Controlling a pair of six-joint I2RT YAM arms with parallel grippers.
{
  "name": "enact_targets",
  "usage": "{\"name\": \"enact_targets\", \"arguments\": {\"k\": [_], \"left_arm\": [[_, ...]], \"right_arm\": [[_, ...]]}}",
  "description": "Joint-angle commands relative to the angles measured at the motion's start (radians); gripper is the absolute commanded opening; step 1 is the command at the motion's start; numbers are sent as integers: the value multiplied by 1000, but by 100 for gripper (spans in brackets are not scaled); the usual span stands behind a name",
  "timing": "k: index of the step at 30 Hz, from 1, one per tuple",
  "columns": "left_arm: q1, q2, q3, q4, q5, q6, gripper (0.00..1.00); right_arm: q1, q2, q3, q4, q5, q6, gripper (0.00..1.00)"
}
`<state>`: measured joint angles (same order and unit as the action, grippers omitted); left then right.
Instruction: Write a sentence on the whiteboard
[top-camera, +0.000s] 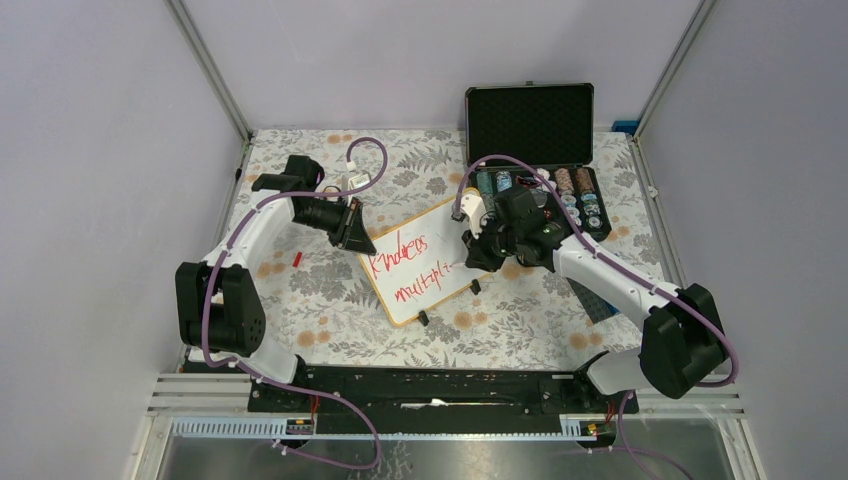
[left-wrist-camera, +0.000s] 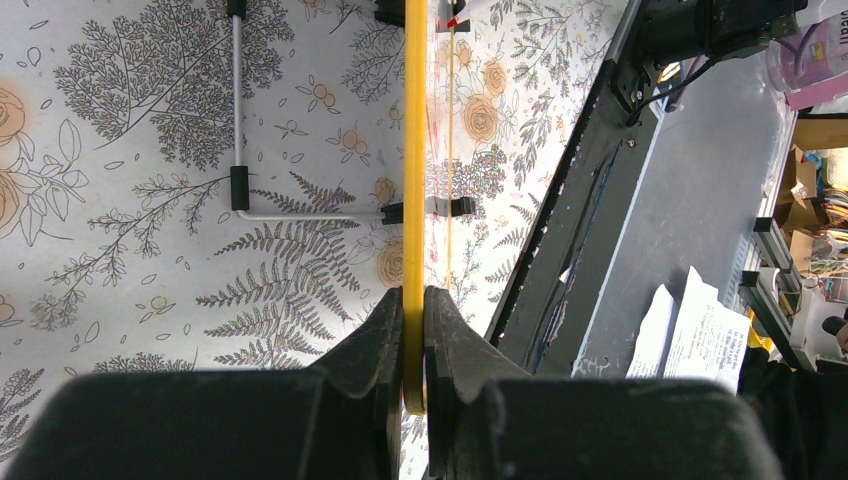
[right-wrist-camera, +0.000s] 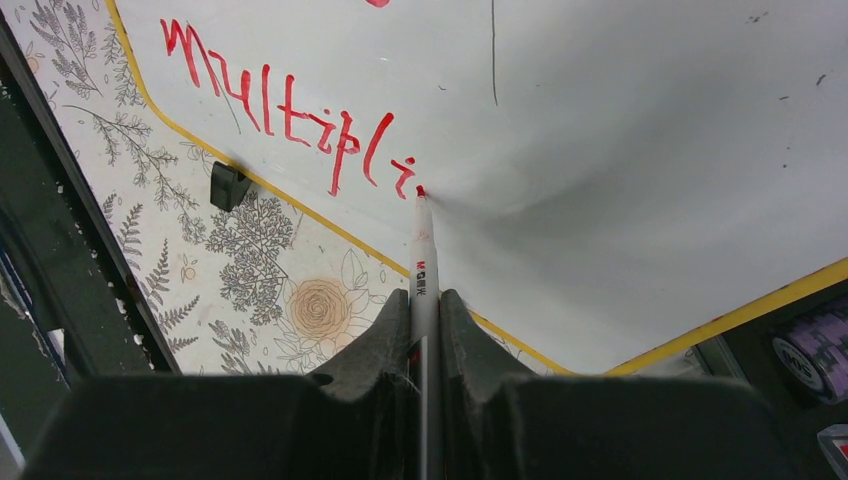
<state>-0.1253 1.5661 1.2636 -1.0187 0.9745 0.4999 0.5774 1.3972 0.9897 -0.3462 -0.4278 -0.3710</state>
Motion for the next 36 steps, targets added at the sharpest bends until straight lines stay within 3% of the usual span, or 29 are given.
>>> {"name": "enact_targets", "arguments": {"k": [1, 36], "left_arm": [[-37, 10, -24, 19, -86, 68, 0], [-37, 13, -23, 19, -86, 71, 0]], "right_arm": [[-25, 11, 13, 27, 40, -30, 0], [-52, 39, 88, 18, -45, -5, 0]]}}
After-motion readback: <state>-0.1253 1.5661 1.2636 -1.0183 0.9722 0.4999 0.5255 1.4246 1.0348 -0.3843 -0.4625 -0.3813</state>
